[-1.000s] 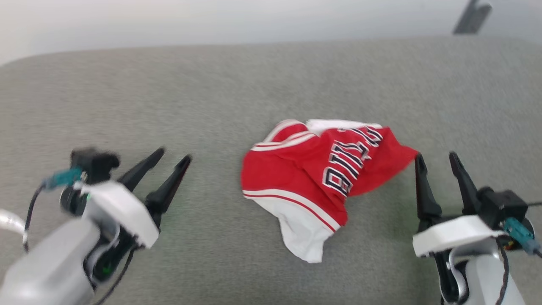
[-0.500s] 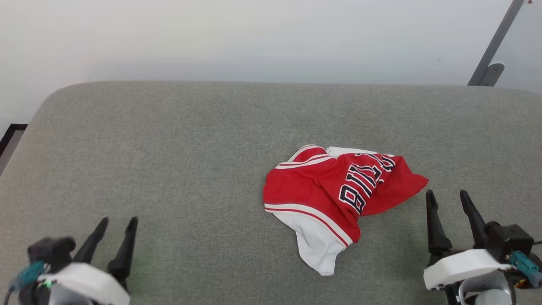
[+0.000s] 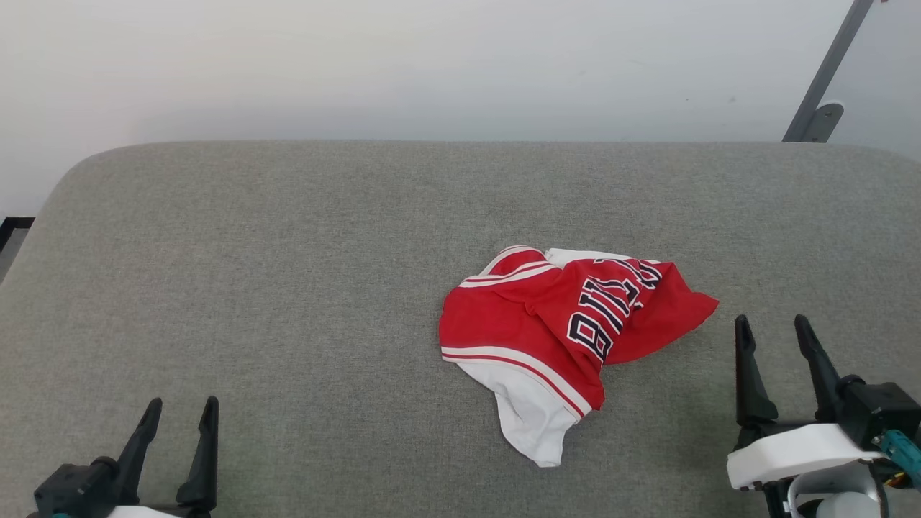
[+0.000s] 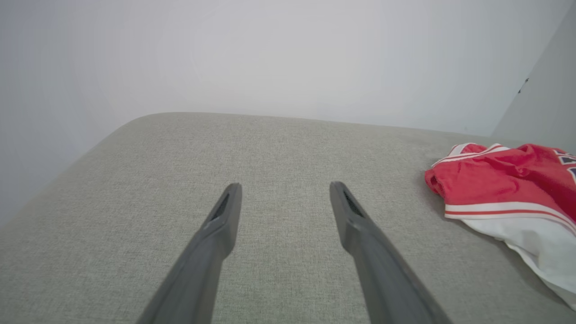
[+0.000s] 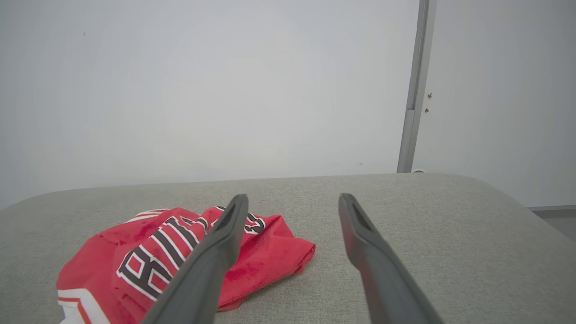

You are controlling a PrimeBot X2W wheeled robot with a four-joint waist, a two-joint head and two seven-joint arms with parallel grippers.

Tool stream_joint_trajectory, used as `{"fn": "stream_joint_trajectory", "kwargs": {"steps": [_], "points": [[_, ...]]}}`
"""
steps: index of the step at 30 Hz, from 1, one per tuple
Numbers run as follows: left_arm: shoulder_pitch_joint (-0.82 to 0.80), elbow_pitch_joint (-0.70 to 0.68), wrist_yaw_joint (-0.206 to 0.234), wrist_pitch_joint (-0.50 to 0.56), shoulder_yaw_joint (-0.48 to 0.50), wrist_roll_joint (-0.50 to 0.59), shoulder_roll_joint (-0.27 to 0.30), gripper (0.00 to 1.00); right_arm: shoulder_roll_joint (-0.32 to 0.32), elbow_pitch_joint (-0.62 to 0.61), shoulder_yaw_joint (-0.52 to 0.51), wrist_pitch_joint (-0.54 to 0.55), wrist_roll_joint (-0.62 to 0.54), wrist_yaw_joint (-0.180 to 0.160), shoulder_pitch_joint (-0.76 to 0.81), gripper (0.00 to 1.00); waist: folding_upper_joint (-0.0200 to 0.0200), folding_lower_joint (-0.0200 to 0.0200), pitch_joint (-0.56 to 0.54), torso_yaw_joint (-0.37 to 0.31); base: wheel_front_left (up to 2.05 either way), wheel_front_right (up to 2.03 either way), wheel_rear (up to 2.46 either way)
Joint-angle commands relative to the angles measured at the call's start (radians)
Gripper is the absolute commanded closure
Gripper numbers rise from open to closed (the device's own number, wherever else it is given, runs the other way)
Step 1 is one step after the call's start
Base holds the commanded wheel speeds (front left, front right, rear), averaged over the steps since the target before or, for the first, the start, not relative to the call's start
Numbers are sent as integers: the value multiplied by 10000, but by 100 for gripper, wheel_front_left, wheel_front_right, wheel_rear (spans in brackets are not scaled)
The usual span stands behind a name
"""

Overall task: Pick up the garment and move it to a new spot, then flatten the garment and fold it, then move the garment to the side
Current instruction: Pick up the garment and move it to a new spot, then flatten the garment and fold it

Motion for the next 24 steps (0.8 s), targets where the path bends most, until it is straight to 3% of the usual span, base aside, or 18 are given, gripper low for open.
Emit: {"fn": "stream_joint_trajectory", "kwargs": {"steps": [1,10,13,17,22,23,24], "points": [[120,-3,21,-48,20,121,-22,0,1,69,25,-21,16,48,74,0,0,-1,-2,-1,0,0,0],[-13,-93,21,-48,-122,-70,-82,0,-1,113,126,-22,25,48,-100,0,0,-1,90,-35,0,0,0],[-219,-362,21,-48,-643,-598,79,0,-1,27,139,-22,99,48,-233,0,0,-1,286,-96,0,0,0],[-1000,-682,21,-22,-2635,-1723,1457,0,1,-173,166,-22,192,48,-442,0,0,-1,707,-208,0,0,0],[-3032,-1494,21,1736,-5598,-4297,3576,0,1,-316,150,-22,405,48,-740,0,0,-1,1221,-406,0,0,0],[-3032,-1494,21,1736,-5598,-4297,3576,0,1,-316,150,-22,405,48,-740,0,0,-1,1221,-406,0,0,0],[-3495,-1619,21,2225,-6037,-4854,3924,0,3,-336,181,-22,433,48,-824,0,0,-1,1323,-478,0,0,0]]}}
